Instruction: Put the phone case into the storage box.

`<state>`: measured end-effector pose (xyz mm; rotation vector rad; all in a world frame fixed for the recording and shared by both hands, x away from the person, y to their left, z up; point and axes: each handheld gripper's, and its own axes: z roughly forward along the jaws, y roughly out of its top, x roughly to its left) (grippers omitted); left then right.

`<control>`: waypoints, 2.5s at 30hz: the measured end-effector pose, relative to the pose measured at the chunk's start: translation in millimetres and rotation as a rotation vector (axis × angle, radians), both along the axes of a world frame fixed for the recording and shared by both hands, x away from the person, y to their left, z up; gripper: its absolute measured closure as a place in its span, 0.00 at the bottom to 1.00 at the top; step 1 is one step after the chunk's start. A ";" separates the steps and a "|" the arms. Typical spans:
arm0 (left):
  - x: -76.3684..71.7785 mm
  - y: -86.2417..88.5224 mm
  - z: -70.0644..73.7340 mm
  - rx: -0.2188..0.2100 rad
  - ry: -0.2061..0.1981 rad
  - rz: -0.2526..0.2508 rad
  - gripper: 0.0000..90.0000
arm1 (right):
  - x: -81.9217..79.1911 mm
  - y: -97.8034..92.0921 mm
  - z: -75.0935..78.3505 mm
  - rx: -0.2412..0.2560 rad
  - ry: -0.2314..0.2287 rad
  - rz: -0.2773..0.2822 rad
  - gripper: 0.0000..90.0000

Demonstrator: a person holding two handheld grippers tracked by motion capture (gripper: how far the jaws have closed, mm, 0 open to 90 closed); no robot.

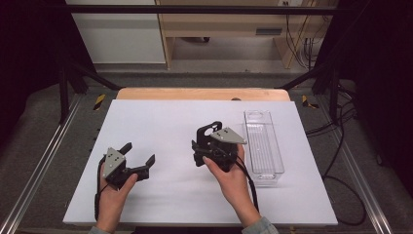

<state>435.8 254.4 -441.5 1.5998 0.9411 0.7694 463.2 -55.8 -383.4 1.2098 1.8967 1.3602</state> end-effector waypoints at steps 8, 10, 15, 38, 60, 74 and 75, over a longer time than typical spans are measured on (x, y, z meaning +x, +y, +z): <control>-5.4 7.3 -1.9 0.015 0.002 -0.002 0.05 | 0.5 -7.3 3.3 0.010 -0.007 -0.014 0.15; -7.4 9.1 -2.9 0.014 0.006 -0.005 0.05 | 0.7 -8.1 3.8 0.012 -0.007 -0.017 0.15; -14.1 14.7 -2.9 0.029 0.001 -0.011 0.05 | 1.8 -14.2 6.9 0.019 -0.013 -0.030 0.15; -10.9 24.4 -5.6 0.017 -0.003 0.030 0.05 | 6.7 -41.4 18.3 0.057 -0.036 -0.096 0.15; -10.4 25.9 -6.1 0.017 -0.003 0.042 0.05 | 6.3 -54.4 27.2 0.071 -0.060 -0.125 0.15; -9.9 26.6 -6.6 0.018 -0.007 0.050 0.02 | 5.2 -54.3 29.1 0.067 -0.069 -0.123 0.15; -9.7 26.5 -6.7 0.019 -0.008 0.049 0.02 | 5.1 -54.0 29.0 0.063 -0.072 -0.123 0.15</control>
